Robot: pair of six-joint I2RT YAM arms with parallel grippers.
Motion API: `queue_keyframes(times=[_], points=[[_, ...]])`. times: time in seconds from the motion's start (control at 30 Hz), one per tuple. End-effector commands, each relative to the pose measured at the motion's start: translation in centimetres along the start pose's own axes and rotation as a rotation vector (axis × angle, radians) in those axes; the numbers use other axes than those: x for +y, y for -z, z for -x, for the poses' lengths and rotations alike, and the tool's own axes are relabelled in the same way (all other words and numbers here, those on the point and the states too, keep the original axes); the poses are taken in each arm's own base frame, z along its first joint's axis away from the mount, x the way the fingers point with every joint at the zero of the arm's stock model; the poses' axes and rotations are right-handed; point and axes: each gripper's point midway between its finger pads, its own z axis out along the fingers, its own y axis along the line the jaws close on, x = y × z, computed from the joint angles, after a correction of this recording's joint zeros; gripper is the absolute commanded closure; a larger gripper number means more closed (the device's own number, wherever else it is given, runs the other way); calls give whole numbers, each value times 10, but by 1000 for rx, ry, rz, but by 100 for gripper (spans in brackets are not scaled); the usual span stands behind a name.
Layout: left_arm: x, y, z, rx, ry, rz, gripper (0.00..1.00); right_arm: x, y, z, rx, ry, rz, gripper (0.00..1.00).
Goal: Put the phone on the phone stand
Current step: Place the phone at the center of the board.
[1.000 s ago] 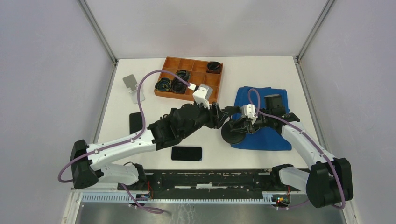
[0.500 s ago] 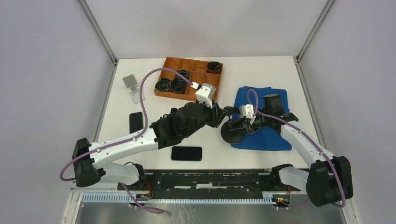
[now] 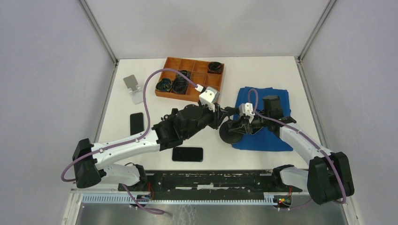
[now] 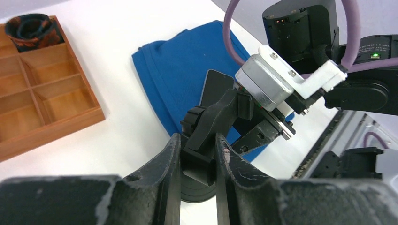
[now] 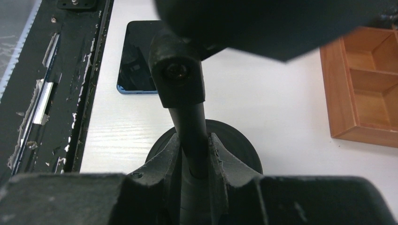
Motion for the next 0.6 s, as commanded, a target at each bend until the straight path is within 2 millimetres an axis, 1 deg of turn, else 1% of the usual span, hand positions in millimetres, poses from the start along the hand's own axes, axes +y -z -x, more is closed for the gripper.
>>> queue_keyframes(times=[0.0, 0.23, 0.33, 0.57], points=[[6, 8, 29, -119, -122, -10, 98, -19, -5, 6, -33, -107, -61, 95], [18, 8, 25, -138, -178, 3, 98, -34, -17, -1, -29, -181, -107, 95], [23, 9, 22, -144, -197, 12, 98, -38, -20, -7, -24, -215, -123, 95], [35, 5, 16, -150, -237, 19, 98, -49, -28, -18, -12, -264, -109, 95]])
